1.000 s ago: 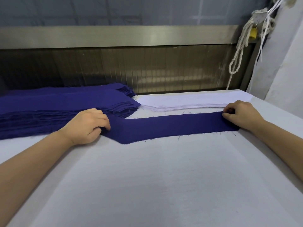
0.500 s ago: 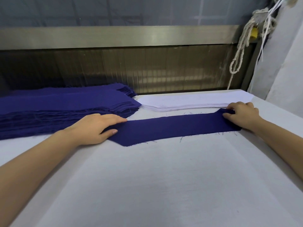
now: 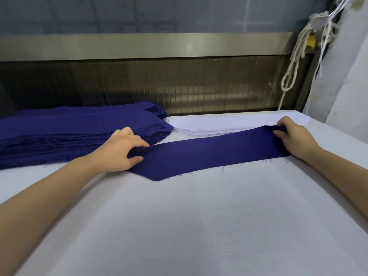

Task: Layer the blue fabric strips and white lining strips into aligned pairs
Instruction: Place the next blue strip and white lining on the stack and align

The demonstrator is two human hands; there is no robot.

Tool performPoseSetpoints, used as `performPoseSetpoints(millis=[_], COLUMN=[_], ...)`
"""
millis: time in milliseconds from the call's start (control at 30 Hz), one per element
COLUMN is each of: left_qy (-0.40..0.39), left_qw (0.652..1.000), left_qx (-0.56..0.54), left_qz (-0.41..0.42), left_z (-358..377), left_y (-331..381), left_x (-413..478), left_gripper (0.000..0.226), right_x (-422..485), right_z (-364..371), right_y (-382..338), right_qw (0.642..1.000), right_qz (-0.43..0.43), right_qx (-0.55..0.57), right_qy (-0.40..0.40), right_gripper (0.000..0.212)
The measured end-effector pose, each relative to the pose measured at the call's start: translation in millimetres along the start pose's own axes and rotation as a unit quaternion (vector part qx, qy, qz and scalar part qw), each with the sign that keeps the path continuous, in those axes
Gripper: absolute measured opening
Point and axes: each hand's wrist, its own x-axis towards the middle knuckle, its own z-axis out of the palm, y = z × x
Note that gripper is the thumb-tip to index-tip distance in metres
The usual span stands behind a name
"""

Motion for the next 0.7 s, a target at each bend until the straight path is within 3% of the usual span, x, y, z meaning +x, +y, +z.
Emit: performPoseSetpoints(millis=[133,233,367,467,567,700], left_qy=[0.043,0.103,0.201,0.253,0.271,0.277], left_qw=[0.998,0.978,0.884,0.813,0.796,0.805], left_qx=[-0.026,-0.147,-0.359,-0.453,-0.446,-0.384], left_qz=[-0.043,-0.109,-0.22,-0.264,-0.307,-0.359], left_z=[0,-5,-15,-23,-27,-33], left_y=[-3,-6,-11,-17,-32,-61], left_x=[-2,-1,1,4,6,3], left_gripper=[0.02,0.008,0.018,0.017,0.014,0.027], right_x=[0,-1,-2,-2,0,10], right_z=[-1,-1,0,3,13,25], right_y=[-2,-5,-16,-29,-43,-70], right_qw=[1.0,0.997,0.989,0.984,0.982,0.971], right_qz=[-0.001,0.005,-0.006,-0.028,-0.044,-0.026], right_qx=[0.025,0.066,0.132,0.159,0.175,0.235], right_qy=[0.018,0.034,0.07,0.077,0.063,0.036], right_gripper=[0.013,0.015,0.013,0.016,0.016,0.008])
